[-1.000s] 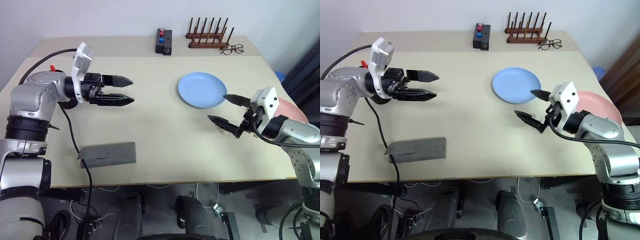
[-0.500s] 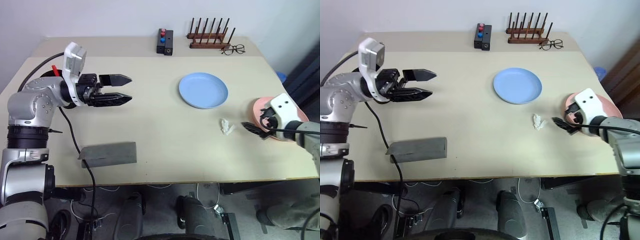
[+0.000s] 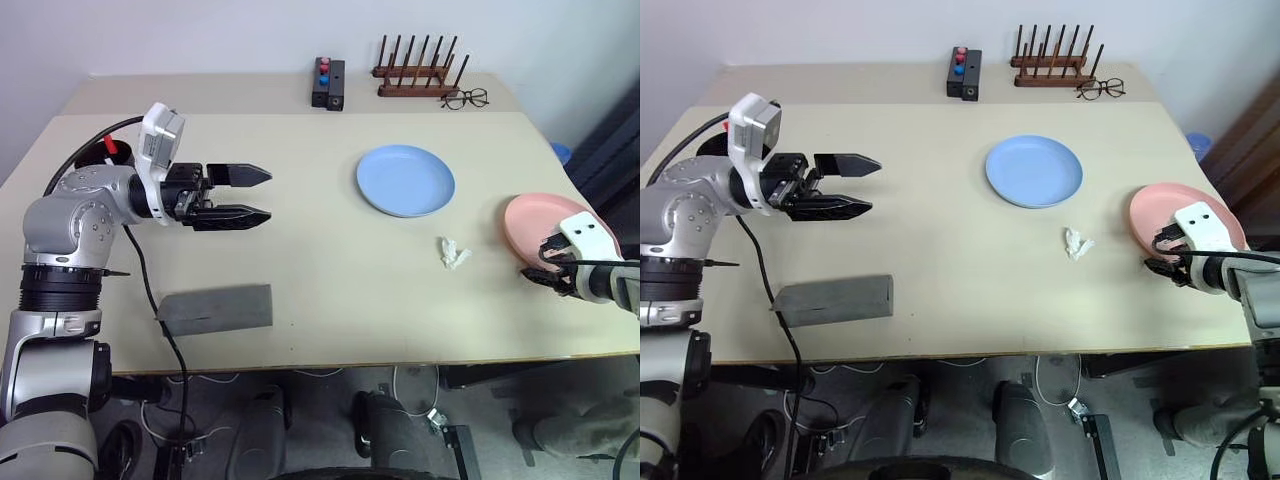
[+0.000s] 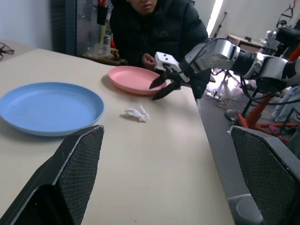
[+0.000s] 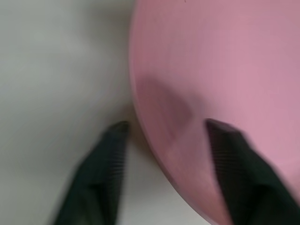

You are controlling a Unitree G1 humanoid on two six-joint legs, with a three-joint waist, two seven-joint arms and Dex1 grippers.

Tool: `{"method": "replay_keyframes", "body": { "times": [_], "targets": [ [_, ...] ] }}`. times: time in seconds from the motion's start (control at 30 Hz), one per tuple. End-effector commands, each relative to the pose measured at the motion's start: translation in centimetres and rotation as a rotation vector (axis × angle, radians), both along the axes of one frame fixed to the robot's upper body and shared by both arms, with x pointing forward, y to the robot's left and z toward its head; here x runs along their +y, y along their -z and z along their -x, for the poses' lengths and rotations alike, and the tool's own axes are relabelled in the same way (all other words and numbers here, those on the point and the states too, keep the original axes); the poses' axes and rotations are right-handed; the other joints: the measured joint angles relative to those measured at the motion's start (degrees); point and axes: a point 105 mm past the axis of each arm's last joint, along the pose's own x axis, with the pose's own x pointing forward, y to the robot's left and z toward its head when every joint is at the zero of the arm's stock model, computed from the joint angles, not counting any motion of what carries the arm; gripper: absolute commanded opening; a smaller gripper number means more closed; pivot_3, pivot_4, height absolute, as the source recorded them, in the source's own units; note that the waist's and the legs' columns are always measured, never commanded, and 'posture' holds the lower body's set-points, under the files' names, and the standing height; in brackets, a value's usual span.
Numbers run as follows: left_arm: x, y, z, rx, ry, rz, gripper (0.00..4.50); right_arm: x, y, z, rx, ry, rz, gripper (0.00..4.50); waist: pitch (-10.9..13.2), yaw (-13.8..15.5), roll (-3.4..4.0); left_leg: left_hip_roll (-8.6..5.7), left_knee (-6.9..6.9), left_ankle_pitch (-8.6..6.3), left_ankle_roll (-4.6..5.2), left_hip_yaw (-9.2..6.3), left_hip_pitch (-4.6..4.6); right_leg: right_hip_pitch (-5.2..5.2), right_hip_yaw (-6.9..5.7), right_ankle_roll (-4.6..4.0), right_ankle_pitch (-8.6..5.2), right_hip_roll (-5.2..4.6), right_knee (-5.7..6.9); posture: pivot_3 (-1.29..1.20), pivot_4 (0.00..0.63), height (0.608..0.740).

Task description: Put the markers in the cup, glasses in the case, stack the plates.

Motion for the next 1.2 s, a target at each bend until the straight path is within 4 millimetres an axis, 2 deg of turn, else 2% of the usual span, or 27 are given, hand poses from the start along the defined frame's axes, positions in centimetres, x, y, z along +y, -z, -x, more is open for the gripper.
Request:
{"method": "replay_keyframes", "body": {
  "times": [0.03, 0.07, 0.1, 0.17, 0.23, 0.3, 0.37, 0.4, 0.53, 0.63, 0.7, 0.83, 1.2],
  "targets": [
    [0.5, -1.1, 0.3, -0.05, -0.013, 0.009, 4.5, 0.1, -1.1, -0.3, -0.027, -0.007, 0.004, 0.53, 0.0, 0.0, 0.0, 0.0, 0.0, 0.0, 0.0, 0.0, 0.0, 0.01, 0.0, 0.0, 0.0, 0.0, 0.0, 0.0, 0.15, 0.74],
    [0.5, -1.1, 0.3, -0.049, -0.013, 0.009, 4.5, 0.3, -1.3, -0.3, -0.029, -0.018, 0.01, 0.03, 0.0, -0.1, 0.0, 0.0, 0.0, 0.0, 0.0, 0.0, 0.01, 0.01, 0.0, 0.0, 0.0, 0.0, 0.0, 0.0, 0.15, 0.74],
    [0.4, -1.1, 0.2, -0.049, -0.013, 0.009, 4.5, 0.4, -1.3, -0.3, -0.032, -0.025, 0.015, 0.03, 0.0, -0.1, -0.04, 0.0, -0.01, 0.0, 0.0, 0.0, 0.03, 0.01, 0.0, 0.0, 0.0, 0.0, 0.0, 0.0, 0.15, 0.74],
    [0.4, -1.2, 0.1, -0.052, -0.019, 0.018, 4.5, 1.4, -3.3, -1.5, -0.136, -0.064, 0.016, 0.03, 0.0, 0.0, -0.06, 0.01, -0.04, 0.0, 0.0, 0.0, 0.08, 0.06, 0.0, 0.0, -0.01, 0.01, -0.01, 0.0, 0.15, 0.74],
    [0.5, -1.4, -0.1, -0.068, -0.032, 0.031, 4.5, 3.4, -7.8, -3.7, -0.386, -0.128, -0.013, 0.03, 0.0, -0.3, -0.05, 0.0, -0.02, 0.0, 0.0, 0.01, 0.08, 0.06, 0.01, 0.0, 0.0, 0.0, -0.02, 0.0, 0.15, 0.74],
    [0.5, -1.6, -0.5, -0.087, -0.05, 0.042, 4.5, 5.3, -11.6, -4.6, -0.576, -0.192, -0.059, 0.03, 0.0, -1.1, 0.05, 0.0, -0.03, 0.0, 0.0, 0.06, 0.15, 0.06, 0.09, 0.04, 0.04, 0.0, 0.0, 0.0, 0.15, 0.74],
    [0.5, -1.7, -0.7, -0.112, -0.065, 0.052, 4.5, 6.7, -13.7, -5.1, -0.679, -0.251, -0.04, 0.03, 0.0, -1.3, 0.08, -0.01, -0.07, 0.01, -0.01, 0.07, 0.2, 0.06, 0.11, 0.06, 0.04, 0.01, 0.03, 0.0, 0.15, 0.74],
    [0.5, -1.8, -0.8, -0.117, -0.069, 0.056, 4.5, 7.6, -14.1, -5.3, -0.704, -0.296, -0.028, 0.03, 0.0, -1.3, 0.08, 0.0, -0.15, 0.0, -0.01, 0.07, 0.23, 0.06, 0.11, 0.09, 0.04, 0.01, 0.03, 0.0, 0.15, 0.74],
    [0.5, -2.0, -1.0, -0.122, -0.078, 0.069, 4.5, 11.4, -13.7, -5.7, -0.735, -0.473, -0.005, 0.03, 0.0, -1.2, 0.0, -0.01, -0.24, 0.0, -0.01, 0.06, 0.21, 0.06, 0.11, 0.34, 0.05, 0.03, -0.01, 0.0, 0.15, 0.74],
    [0.8, -1.7, -1.1, -0.118, -0.107, 0.054, 4.5, 14.9, -11.8, -5.7, -0.711, -0.661, 0.06, 0.03, 0.0, -1.3, 0.0, -0.04, -0.19, 0.0, -0.01, 0.08, 0.19, 0.07, 0.17, 0.31, 0.04, 0.02, -0.02, 0.0, 0.15, 0.74],
    [1.8, -1.3, -1.4, -0.12, -0.166, 0.03, 4.5, 16.5, -10.8, -6.4, -0.689, -0.7, 0.036, 0.03, 0.0, -1.4, 0.01, -0.04, -0.17, 0.0, -0.01, 0.09, 0.2, 0.07, 0.19, 0.26, 0.03, 0.02, 0.0, 0.0, 0.15, 0.74],
    [2.9, -1.0, -1.3, -0.107, -0.235, 0.042, 4.5, 17.0, -10.2, -8.4, -0.693, -0.639, 0.023, 0.03, 0.0, -1.5, 0.05, -0.04, -0.21, 0.0, -0.01, 0.14, 0.27, 0.06, 0.25, 0.18, -0.01, 0.02, 0.02, 0.0, 0.15, 0.74],
    [3.4, -0.8, -0.5, -0.103, -0.298, 0.097, 4.5, 21.3, -7.1, -10.4, -0.639, -0.706, -0.04, 0.03, 0.0, -1.5, 0.04, -0.04, -0.22, 0.01, -0.02, 0.16, 0.3, 0.08, 0.28, 0.17, -0.01, 0.03, 0.03, 0.0, 0.15, 0.74]
  ]
}}
